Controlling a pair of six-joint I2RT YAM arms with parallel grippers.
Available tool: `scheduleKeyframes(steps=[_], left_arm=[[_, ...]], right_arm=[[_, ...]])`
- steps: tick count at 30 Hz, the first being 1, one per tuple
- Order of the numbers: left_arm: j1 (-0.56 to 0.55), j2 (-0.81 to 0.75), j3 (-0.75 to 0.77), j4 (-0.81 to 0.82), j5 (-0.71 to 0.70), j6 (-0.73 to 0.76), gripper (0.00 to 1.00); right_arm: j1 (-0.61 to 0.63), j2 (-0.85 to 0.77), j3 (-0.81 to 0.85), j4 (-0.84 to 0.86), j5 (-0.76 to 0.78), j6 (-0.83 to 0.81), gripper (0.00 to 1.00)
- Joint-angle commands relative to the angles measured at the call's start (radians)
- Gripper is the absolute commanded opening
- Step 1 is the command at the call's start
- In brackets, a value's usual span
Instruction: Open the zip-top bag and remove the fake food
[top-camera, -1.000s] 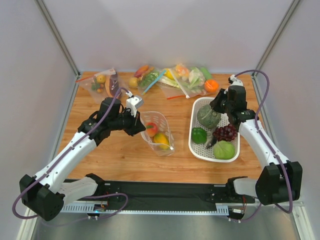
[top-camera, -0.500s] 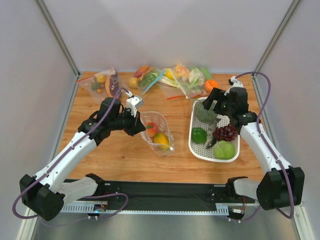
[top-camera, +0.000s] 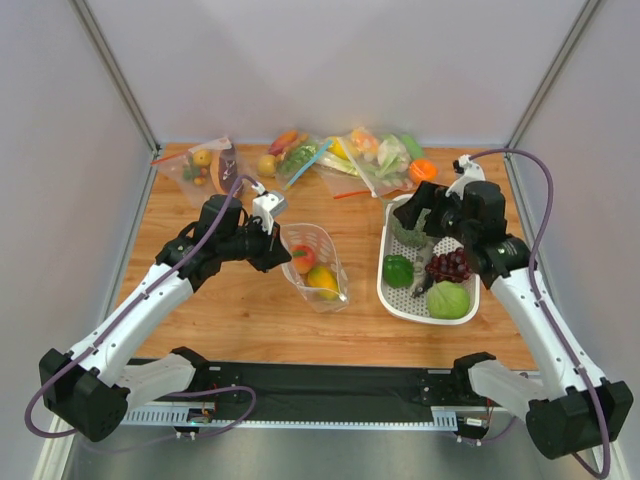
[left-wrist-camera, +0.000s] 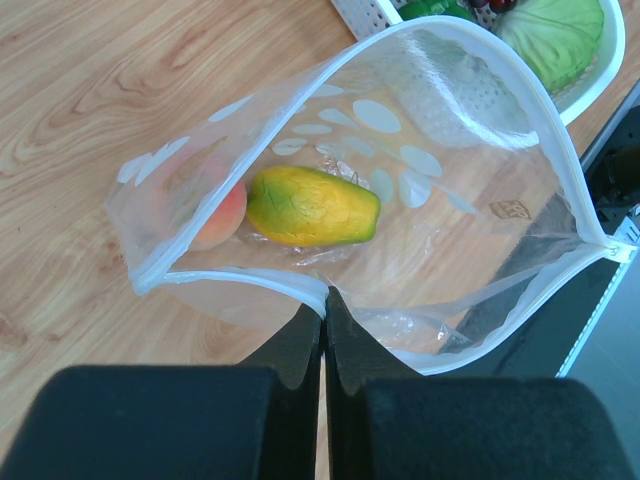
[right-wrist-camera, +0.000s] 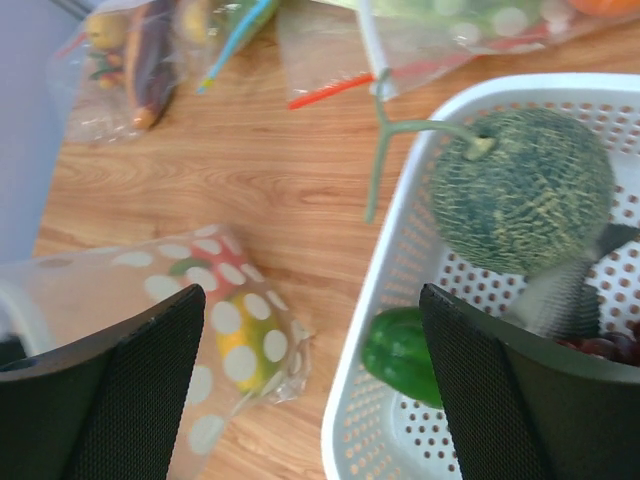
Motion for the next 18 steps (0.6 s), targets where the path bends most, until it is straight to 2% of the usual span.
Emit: scheduleKeyframes(steps=[1,5,9,18], left_arm=[[0.002,-0.011,0.035,0.008,-0.004,0.012,0.0],[0.002,-0.011,0.035,0.008,-0.001,0.012,0.0],[0.002,-0.01,0.035,0.006,0.001,0.012,0.0],[0.002,-0.01,0.035,0.006,-0.002,0.014,0.0]], right_arm=[[0.061,-0.073,0.071,0.011,-0.05,0.018,0.88],[0.142,-0.116,0.105,0.037,-0.072,0.044,0.84],[0.298,-0.104,0.145,0.054,-0.05,0.053,0.84],[0.592,0.055,0.22,0.137,-0.03,0.069,0.83]])
